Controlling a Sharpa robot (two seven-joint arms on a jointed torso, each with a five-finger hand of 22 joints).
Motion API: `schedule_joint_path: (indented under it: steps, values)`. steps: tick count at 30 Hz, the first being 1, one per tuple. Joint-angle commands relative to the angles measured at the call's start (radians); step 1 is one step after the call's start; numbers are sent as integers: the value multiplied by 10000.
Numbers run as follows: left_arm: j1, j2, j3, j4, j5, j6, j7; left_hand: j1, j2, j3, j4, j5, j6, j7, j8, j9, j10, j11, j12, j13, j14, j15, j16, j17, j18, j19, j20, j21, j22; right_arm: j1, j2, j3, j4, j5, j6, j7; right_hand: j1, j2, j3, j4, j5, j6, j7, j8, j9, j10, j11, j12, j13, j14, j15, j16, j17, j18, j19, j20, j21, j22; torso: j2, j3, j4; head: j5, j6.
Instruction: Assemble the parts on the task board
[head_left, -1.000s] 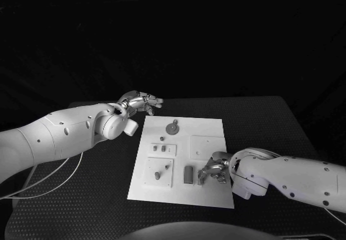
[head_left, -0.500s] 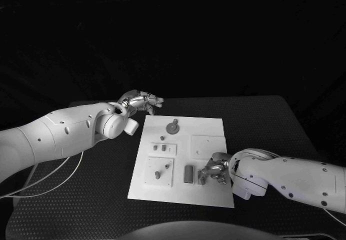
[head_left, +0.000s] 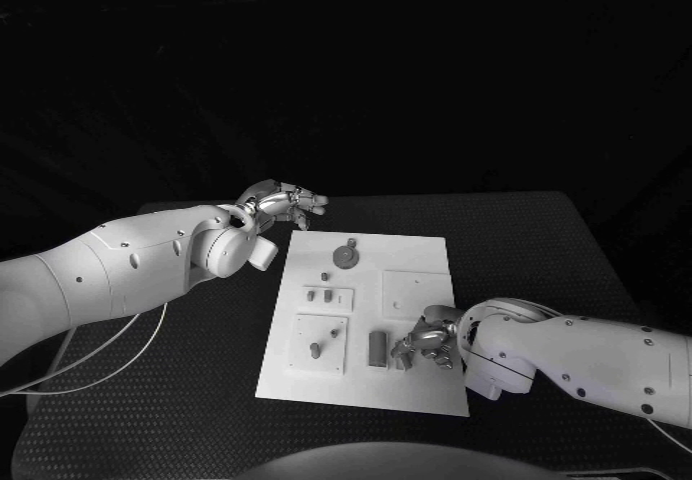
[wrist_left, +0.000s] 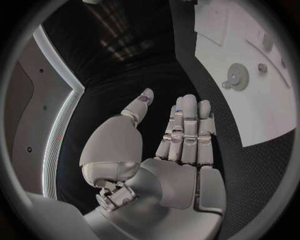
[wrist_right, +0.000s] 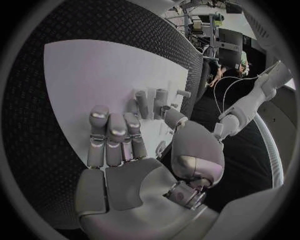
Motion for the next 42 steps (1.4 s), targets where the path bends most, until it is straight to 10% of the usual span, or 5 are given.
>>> schedule_joint_path:
  steps: [1, 42]
  values:
    - [19, 10, 7, 23, -21, 121, 59, -119, -14, 14, 60, -39, -27, -46, 43, -10, 17, 69, 51, -12, -12, -1, -40, 11, 120, -19, -120, -42, 9, -18, -4, -3, 50, -121, 262, 223, 9, -123, -5, 94, -18, -66, 22, 23, 24, -64, 4, -46, -10, -34, -35, -58, 16, 159, -24, -77, -10, -10, -5, -3, -1, 3, -3]
    - [24, -12, 6, 13, -68, 137, 17, -116, -20, 20, 72, -38, -25, -49, 55, -12, 20, 68, 51, -13, -14, -2, -45, 18, 117, -25, -120, -56, 19, -16, -479, -2, 588, -202, 452, 331, -78, 93, -6, 406, -12, -13, -19, 114, 96, 57, -35, 59, 62, -31, -66, -40, 37, 159, -31, -109, 19, -14, -6, -5, 4, 20, 7]
